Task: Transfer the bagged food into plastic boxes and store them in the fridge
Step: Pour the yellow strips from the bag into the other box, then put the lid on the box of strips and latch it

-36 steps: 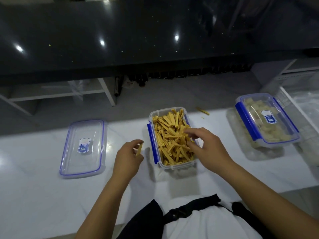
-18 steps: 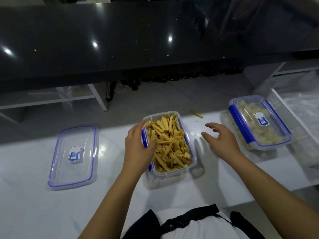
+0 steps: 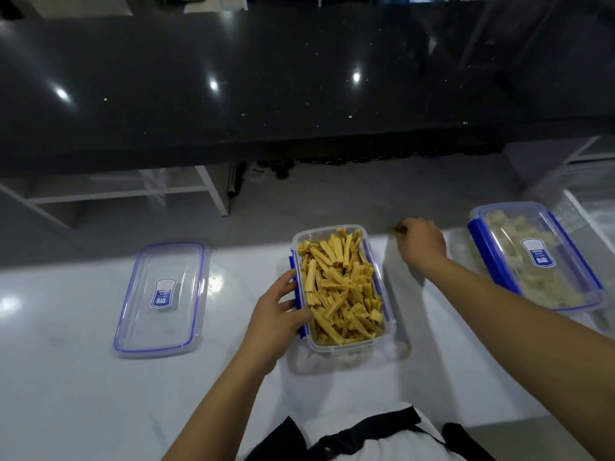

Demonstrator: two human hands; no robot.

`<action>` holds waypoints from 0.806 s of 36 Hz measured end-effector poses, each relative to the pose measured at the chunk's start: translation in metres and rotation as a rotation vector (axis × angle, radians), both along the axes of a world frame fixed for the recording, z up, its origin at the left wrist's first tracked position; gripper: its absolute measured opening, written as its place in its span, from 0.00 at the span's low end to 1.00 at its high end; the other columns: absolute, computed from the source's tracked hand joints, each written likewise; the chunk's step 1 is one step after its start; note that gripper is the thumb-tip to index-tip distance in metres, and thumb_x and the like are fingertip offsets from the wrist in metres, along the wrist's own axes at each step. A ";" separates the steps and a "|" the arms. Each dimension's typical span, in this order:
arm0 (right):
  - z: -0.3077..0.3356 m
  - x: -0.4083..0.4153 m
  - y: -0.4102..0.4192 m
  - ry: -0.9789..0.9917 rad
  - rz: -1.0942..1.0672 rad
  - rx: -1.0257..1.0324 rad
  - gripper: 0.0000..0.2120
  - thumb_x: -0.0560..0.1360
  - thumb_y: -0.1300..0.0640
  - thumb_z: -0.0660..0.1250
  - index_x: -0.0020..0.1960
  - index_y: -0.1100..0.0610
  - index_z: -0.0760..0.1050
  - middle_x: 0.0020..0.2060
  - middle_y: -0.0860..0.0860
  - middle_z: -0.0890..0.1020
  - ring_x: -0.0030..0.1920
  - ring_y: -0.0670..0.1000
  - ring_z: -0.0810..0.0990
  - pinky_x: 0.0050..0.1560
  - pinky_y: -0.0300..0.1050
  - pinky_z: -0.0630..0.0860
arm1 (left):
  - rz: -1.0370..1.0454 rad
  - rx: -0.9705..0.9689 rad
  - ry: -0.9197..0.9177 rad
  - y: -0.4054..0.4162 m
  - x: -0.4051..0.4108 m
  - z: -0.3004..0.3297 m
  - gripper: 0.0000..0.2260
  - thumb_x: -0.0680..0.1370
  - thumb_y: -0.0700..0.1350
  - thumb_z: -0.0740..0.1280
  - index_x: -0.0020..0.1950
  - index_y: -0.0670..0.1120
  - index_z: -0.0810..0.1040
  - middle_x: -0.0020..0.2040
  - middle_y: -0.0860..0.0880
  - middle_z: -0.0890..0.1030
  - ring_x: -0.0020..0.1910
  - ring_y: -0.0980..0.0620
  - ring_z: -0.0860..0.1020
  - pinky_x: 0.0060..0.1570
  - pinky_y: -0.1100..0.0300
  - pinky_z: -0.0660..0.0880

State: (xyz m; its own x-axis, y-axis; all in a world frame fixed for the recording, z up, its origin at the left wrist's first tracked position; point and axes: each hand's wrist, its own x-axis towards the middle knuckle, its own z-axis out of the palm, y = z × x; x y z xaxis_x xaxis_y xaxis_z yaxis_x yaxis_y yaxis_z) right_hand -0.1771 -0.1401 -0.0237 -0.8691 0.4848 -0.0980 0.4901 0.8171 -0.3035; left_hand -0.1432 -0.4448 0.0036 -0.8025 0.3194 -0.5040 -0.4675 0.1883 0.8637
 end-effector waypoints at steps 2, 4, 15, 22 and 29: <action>0.008 0.004 -0.006 0.067 -0.013 -0.085 0.09 0.79 0.61 0.63 0.53 0.59 0.82 0.48 0.59 0.83 0.49 0.61 0.79 0.44 0.49 0.74 | -0.004 -0.007 0.009 0.001 0.003 0.001 0.29 0.76 0.34 0.70 0.71 0.61 0.73 0.62 0.57 0.79 0.58 0.48 0.81 0.50 0.45 0.83; 0.021 0.008 -0.016 0.183 0.015 -0.190 0.08 0.79 0.61 0.64 0.52 0.60 0.82 0.47 0.58 0.84 0.48 0.60 0.79 0.46 0.52 0.76 | -0.008 -0.008 0.027 0.002 0.005 0.002 0.30 0.76 0.34 0.69 0.71 0.61 0.73 0.61 0.57 0.79 0.59 0.48 0.81 0.51 0.44 0.83; 0.053 0.056 -0.102 0.143 0.281 -0.392 0.14 0.77 0.52 0.69 0.63 0.49 0.80 0.60 0.47 0.79 0.64 0.50 0.71 0.64 0.46 0.68 | -0.129 -0.009 0.042 -0.014 0.026 0.002 0.30 0.77 0.38 0.71 0.71 0.65 0.69 0.62 0.63 0.76 0.57 0.56 0.81 0.45 0.56 0.84; 0.048 0.100 -0.103 0.207 0.139 -0.476 0.26 0.77 0.40 0.67 0.73 0.40 0.68 0.77 0.45 0.63 0.77 0.50 0.59 0.70 0.48 0.58 | -0.010 -0.536 0.457 -0.095 -0.002 0.004 0.30 0.75 0.50 0.74 0.75 0.56 0.69 0.73 0.53 0.70 0.71 0.52 0.70 0.64 0.58 0.68; 0.038 0.144 -0.121 0.164 0.180 -0.555 0.37 0.72 0.33 0.61 0.78 0.36 0.55 0.80 0.43 0.53 0.77 0.43 0.52 0.70 0.48 0.60 | 0.016 -1.153 0.183 -0.158 -0.041 -0.024 0.57 0.63 0.72 0.73 0.82 0.56 0.44 0.82 0.44 0.41 0.80 0.36 0.45 0.75 0.36 0.50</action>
State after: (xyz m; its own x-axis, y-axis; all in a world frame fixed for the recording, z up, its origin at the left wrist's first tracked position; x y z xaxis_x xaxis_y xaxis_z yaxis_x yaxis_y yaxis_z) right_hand -0.0327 -0.2610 0.0143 -0.9579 0.2435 -0.1523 0.2698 0.5809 -0.7680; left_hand -0.1844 -0.6026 -0.0204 -0.8928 -0.2630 -0.3656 -0.3632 0.9004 0.2393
